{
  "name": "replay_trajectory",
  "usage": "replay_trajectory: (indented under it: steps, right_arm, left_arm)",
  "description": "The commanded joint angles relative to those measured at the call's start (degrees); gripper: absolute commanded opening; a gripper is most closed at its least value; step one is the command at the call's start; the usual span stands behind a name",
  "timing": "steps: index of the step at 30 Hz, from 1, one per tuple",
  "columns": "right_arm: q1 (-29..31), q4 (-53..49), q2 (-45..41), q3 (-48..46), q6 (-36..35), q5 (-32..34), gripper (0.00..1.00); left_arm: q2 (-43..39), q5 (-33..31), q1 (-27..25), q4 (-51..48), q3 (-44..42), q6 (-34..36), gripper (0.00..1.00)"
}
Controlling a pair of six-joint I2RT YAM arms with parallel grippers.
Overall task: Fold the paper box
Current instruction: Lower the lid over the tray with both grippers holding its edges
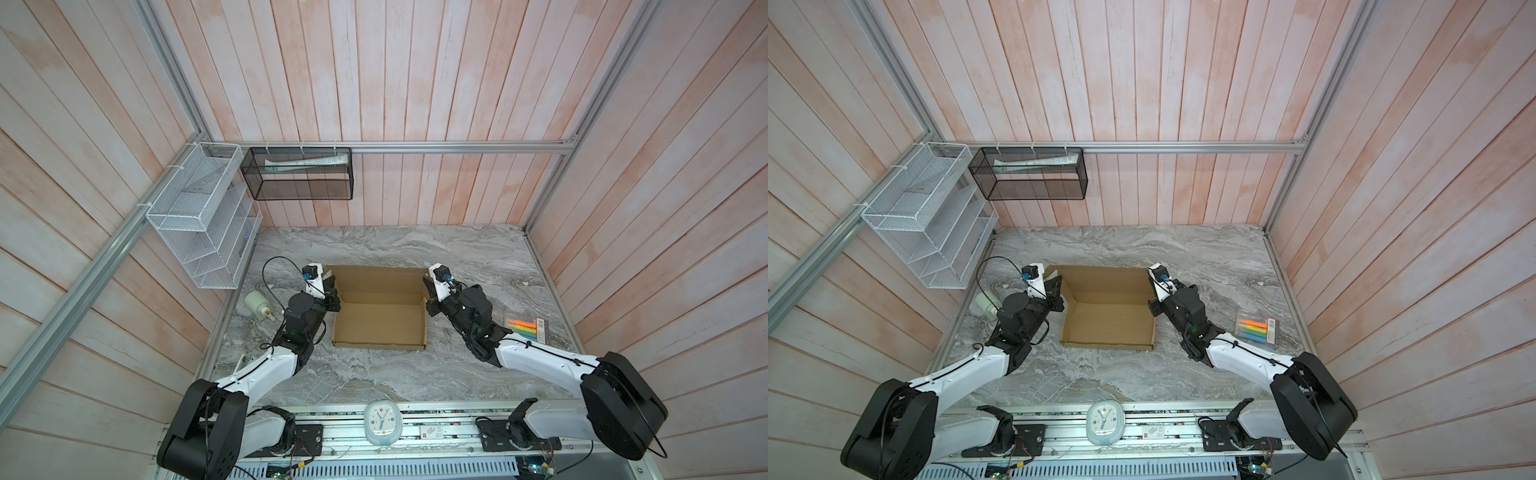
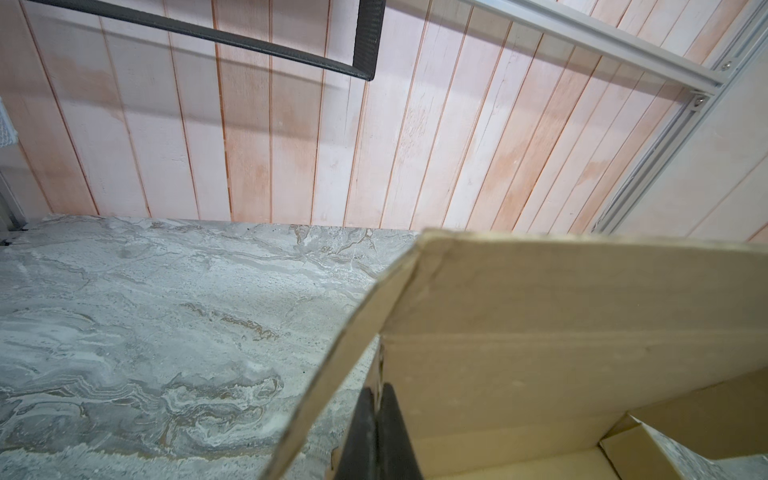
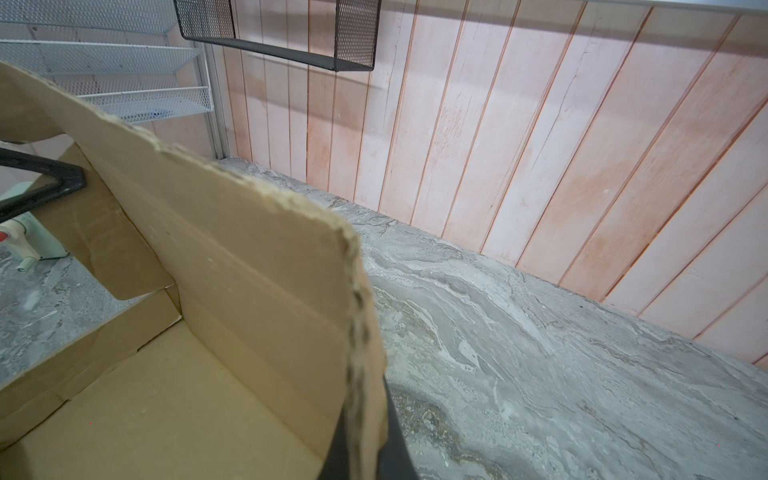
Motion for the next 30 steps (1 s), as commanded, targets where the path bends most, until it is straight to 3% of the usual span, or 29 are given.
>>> replay_trajectory:
  steps: [1,10,24,30]
  right_arm:
    - [1.3,3.9,1.1,-0.5,-0.5,-2.9,0.02]
    - [1.4,3.0,1.0,-0.1,1.0,-3.6,0.06]
    - [1.4,-0.7,-1.3,0.1,3.6,-3.5,0.28]
    - [1.4,-1.3,-1.0,-0.1,6.9,-3.3,0.31]
  left_arm:
    - [-0.9,2.6,-1.5,2.7,-1.1,0.7,0.00]
    - [-1.5,1.5,-2.3,3.4,-2.6,0.7,0.00]
    - [-3.6,-2.2,-3.4,4.3,-5.3,1.6,0.00]
    - [-3.9,-4.0,-4.3,4.5,-5.8,2.3,0.00]
